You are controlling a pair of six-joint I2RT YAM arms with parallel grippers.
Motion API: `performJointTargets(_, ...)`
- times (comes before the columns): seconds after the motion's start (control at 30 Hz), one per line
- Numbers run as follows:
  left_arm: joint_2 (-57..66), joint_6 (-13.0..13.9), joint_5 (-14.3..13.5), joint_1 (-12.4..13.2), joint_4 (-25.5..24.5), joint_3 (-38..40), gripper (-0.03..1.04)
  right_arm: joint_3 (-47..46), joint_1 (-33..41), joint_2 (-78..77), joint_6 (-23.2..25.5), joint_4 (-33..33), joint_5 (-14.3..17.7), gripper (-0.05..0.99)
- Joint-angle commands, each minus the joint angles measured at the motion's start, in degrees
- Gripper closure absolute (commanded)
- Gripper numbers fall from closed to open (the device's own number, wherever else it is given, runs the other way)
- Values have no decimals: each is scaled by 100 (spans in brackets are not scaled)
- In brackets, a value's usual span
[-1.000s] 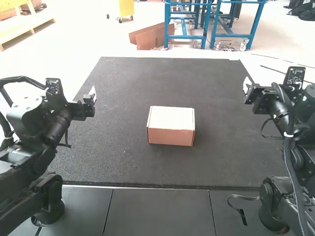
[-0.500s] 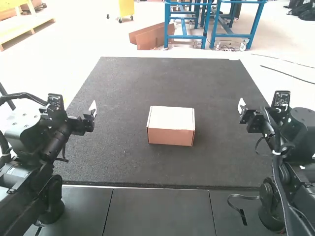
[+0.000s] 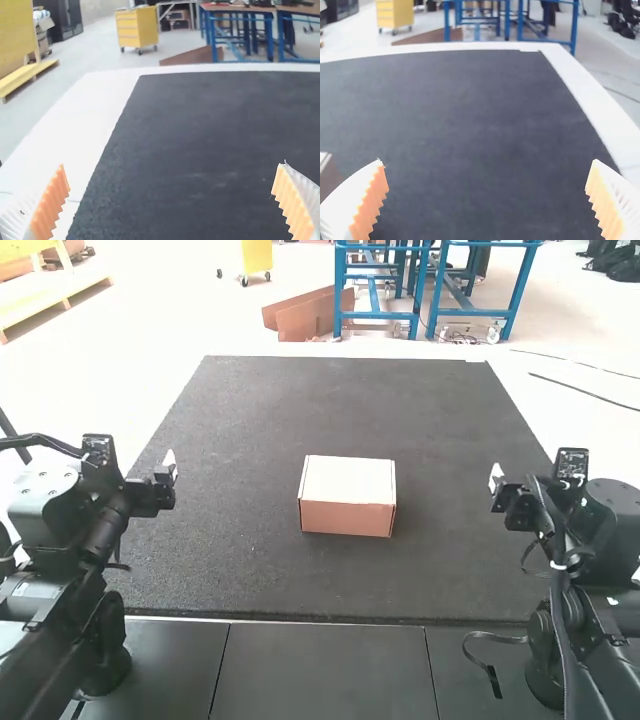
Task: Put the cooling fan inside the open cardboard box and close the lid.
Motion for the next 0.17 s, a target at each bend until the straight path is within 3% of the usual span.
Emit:
performJointTargets(0.0, -82, -30, 26, 234, 41, -40, 5, -21, -74, -56, -15, -14, 40, 3)
performJointTargets(0.13, -73, 58, 26, 261, 32, -49, 5, -21, -65, -56, -6, -32, 40, 3)
